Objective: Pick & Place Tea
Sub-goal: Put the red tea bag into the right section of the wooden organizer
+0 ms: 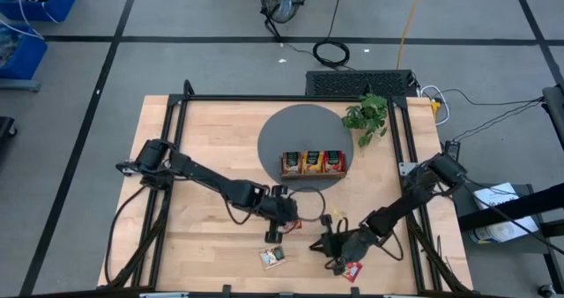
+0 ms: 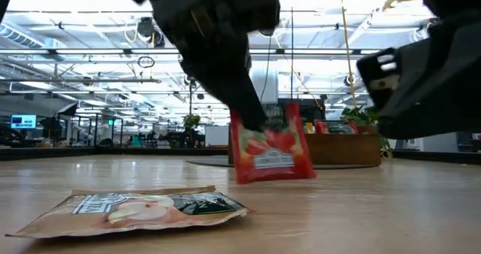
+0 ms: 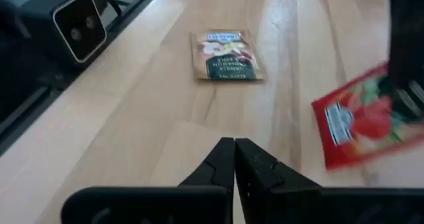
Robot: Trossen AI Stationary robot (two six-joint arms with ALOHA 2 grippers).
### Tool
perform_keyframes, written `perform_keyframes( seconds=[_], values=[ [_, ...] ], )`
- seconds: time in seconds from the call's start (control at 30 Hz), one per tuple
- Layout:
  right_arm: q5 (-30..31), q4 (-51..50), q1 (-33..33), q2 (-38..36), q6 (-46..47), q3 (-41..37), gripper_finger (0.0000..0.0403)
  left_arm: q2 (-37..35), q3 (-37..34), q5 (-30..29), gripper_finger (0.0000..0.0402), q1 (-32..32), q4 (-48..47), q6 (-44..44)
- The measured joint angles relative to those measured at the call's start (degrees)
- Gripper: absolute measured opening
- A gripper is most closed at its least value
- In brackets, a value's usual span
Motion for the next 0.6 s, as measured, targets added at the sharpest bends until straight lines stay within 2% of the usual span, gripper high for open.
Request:
perform_keyframes(
  seconds=[0.23, 0.4, 0.6],
  values=[
    [6.78, -0.68, 2.07, -5.14, 0.13, 0.06, 0.005, -0.02, 6.97, -10.3, 0.0005, -6.11, -5.89, 5.96],
    [12.02, -0.3, 0.92, -7.31, 0.13, 0.06, 0.0106, -0.07, 8.02, -13.37, 0.0006, -8.43, -5.05, 6.58],
    [13.06, 0.89, -2.5, -7.47, 0.33, 0.07, 0.0163, -0.07, 8.14, -14.87, 0.0005, -8.26, -4.61, 6.04]
  ],
)
